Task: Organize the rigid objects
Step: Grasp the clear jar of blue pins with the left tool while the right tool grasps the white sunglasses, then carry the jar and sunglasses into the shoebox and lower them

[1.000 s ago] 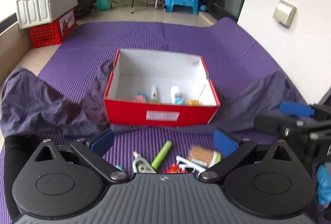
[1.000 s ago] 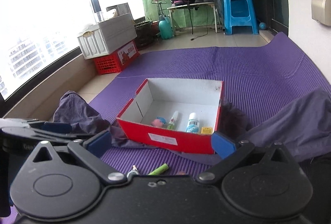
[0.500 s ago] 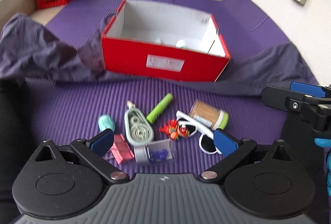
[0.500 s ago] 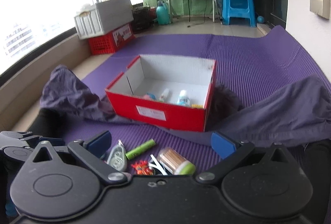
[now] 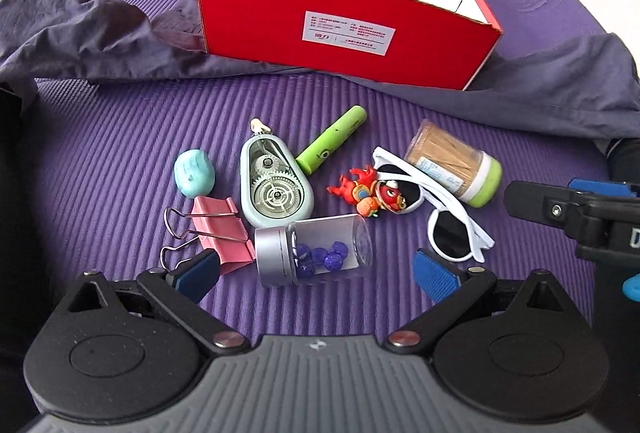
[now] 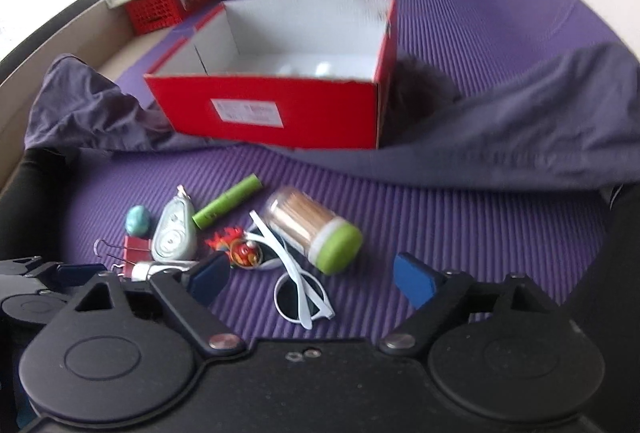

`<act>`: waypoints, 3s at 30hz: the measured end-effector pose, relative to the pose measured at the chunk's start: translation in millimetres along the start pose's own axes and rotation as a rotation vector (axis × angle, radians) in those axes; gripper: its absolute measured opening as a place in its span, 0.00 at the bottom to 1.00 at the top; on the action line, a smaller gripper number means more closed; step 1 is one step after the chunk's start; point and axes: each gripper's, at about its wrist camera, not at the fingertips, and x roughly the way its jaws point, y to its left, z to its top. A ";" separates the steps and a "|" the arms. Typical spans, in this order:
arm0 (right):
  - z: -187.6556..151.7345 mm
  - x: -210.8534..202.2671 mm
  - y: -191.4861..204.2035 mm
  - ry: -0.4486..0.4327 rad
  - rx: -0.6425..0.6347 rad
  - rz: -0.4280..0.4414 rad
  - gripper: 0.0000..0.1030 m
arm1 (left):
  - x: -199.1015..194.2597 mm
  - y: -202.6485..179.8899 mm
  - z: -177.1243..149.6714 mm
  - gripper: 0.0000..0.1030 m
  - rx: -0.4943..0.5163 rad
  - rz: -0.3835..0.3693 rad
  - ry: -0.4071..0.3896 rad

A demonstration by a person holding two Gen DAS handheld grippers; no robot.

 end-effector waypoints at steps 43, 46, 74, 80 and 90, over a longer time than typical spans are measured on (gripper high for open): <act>-13.1 69.4 11.9 0.114 -0.065 0.024 0.38 | 15.8 -8.5 -17.5 0.85 0.075 0.111 -0.131; -12.8 67.5 12.0 0.110 -0.058 0.021 0.28 | 9.2 -10.9 -15.8 0.73 0.085 0.075 -0.153; -2.3 -9.5 10.4 0.019 0.055 0.074 0.18 | -48.1 -0.9 12.5 0.69 0.027 -0.041 -0.196; 25.9 -32.5 14.7 -0.023 0.037 0.067 0.18 | -75.0 2.3 46.7 0.69 0.023 -0.049 -0.257; 75.5 -53.7 19.6 -0.105 0.011 0.036 0.18 | -97.3 2.7 106.0 0.69 0.040 -0.048 -0.320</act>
